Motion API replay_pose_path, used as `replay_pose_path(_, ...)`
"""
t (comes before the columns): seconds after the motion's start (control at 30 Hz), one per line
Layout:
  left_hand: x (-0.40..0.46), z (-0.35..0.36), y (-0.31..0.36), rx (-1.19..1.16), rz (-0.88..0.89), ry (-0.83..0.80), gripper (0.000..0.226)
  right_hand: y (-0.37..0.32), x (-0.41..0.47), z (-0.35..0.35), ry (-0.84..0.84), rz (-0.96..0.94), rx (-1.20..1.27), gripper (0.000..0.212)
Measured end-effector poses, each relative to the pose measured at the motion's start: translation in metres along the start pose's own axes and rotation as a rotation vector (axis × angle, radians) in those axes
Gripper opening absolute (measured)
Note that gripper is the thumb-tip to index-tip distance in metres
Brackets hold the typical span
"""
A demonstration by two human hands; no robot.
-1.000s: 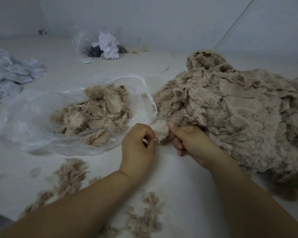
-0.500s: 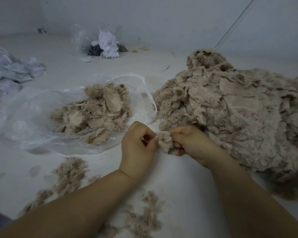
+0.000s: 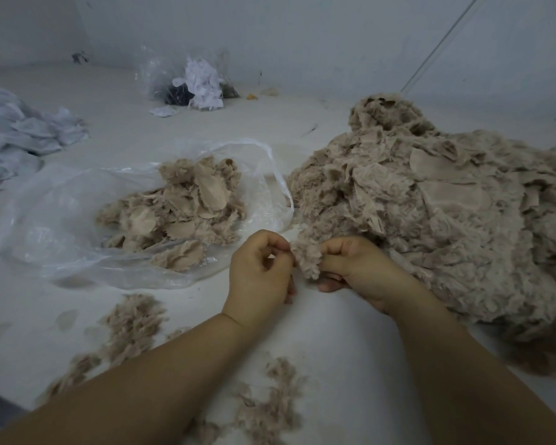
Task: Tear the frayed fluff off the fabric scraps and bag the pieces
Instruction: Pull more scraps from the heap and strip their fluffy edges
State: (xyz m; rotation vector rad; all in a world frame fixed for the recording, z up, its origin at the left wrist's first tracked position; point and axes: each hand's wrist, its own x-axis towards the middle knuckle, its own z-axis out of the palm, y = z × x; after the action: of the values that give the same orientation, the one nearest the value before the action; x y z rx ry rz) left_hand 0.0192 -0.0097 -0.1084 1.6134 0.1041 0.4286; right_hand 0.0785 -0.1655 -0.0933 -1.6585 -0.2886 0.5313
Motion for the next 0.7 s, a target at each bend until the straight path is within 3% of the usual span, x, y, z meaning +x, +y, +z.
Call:
replay_pose_path(0.07, 0.004, -0.002, 0.003, -0.129, -0.131, -0.058, 0.015, 0.001, 0.000, 0.000, 0.024, -0.021, -0.014, 0.020)
replay_pose_path(0.17, 0.016, -0.003, 0.009, -0.086, -0.299, -0.248, 0.037, 0.000, -0.004, 0.003, 0.027, -0.050, -0.033, 0.017)
replay_pose_path(0.27, 0.024, -0.004, 0.010, -0.027, -0.391, -0.304, 0.019, -0.001, -0.005, 0.002, 0.057, -0.036, -0.007, 0.027)
replay_pose_path(0.37, 0.024, -0.014, 0.011, -0.073, -0.398, -0.389, 0.012, -0.002, -0.003, 0.001, 0.110, 0.001, 0.053, 0.035)
replay_pose_path(0.47, 0.022, -0.023, 0.014, -0.169, -0.427, -0.466, 0.005, -0.004, -0.002, 0.001, 0.136, 0.011, 0.125, 0.027)
replay_pose_path(0.6, 0.017, -0.018, 0.016, -0.146, -0.360, -0.422, 0.013, -0.004, -0.005, 0.002, 0.034, -0.036, 0.056, 0.036)
replay_pose_path(0.7, 0.012, -0.009, 0.014, -0.098, -0.326, -0.435, 0.007, -0.002, -0.006, 0.003, -0.013, -0.052, 0.041, 0.020)
